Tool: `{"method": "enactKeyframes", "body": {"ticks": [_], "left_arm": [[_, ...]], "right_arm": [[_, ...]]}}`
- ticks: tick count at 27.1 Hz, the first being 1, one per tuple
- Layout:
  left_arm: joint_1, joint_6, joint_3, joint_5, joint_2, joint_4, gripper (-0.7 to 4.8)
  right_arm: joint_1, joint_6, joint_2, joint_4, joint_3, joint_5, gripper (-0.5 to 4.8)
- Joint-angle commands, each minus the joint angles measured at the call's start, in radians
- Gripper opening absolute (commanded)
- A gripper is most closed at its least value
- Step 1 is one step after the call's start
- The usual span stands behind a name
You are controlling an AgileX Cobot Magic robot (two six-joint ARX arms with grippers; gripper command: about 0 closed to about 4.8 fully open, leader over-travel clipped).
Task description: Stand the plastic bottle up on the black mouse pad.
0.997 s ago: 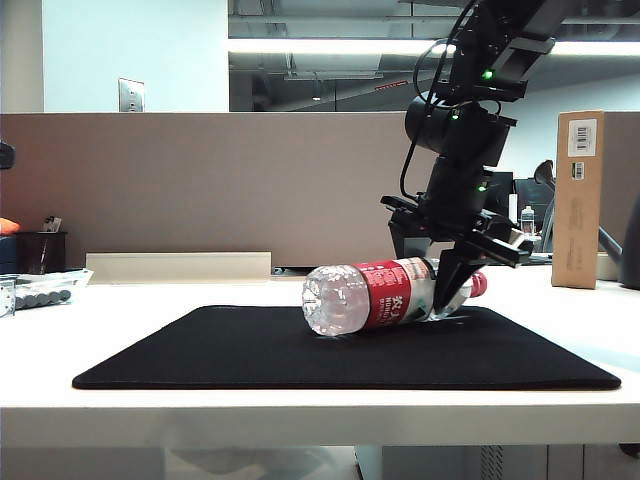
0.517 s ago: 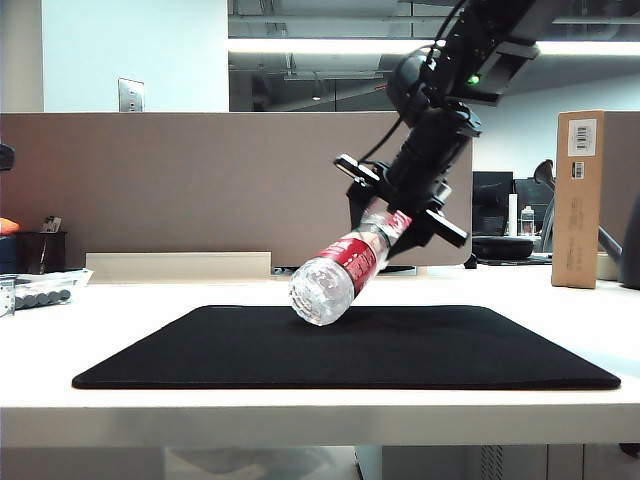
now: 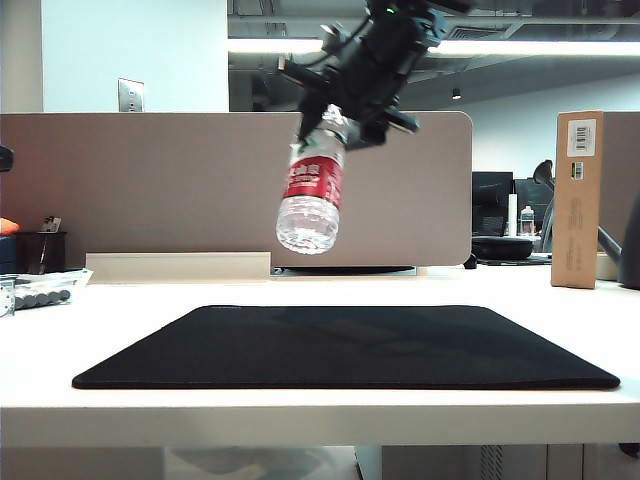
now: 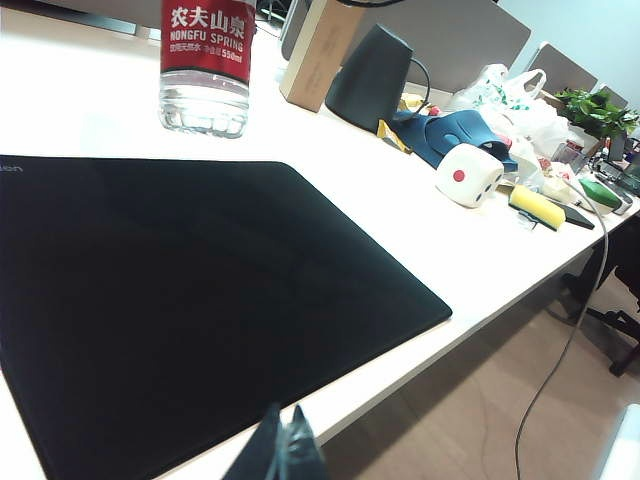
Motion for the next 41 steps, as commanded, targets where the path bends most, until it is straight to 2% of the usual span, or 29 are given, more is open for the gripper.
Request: {"method": "enactKeyframes", "body": {"ticks": [1, 4, 8, 9, 11, 19, 27, 34, 41], "left_arm": [[0.002, -0.003, 0.005, -0.001, 0.000, 0.023, -0.05], [0.002, -0.002, 0.005, -0.001, 0.000, 0.027, -0.05], [0.002, -0.003, 0.005, -0.001, 0.000, 0.027, -0.05], [0.002, -0.007, 0.005, 0.000, 0.000, 0.027, -0.05], [0.002, -0.010, 0.005, 0.000, 0.000, 0.027, -0.05], [0.002, -0.010, 0.005, 0.008, 0.000, 0.026, -0.05], [0.002, -0.010, 0.005, 0.011, 0.000, 0.026, -0.05], [0.002, -0.010, 0.005, 0.011, 0.000, 0.026, -0.05], [0.002, -0.010, 0.005, 0.011, 0.000, 0.025, -0.05]], "right_arm": [[0.039, -0.025, -0.043, 0.233, -0.063, 0.011, -0.09], [0.066, -0.026, -0.062, 0.399, -0.161, 0.054, -0.09], [0.085, -0.046, -0.083, 0.659, -0.311, 0.056, -0.09], [0.093, -0.098, -0.086, 0.807, -0.388, 0.060, -0.09], [0.094, -0.192, -0.084, 0.967, -0.494, 0.060, -0.09], [0.092, -0.369, -0.066, 1.054, -0.623, 0.060, -0.09], [0.092, -0.346, 0.024, 1.215, -0.628, 0.057, -0.09], [0.092, -0.296, 0.071, 1.218, -0.630, 0.062, -0.09], [0.091, -0.297, 0.072, 1.220, -0.630, 0.068, 0.02]]}}
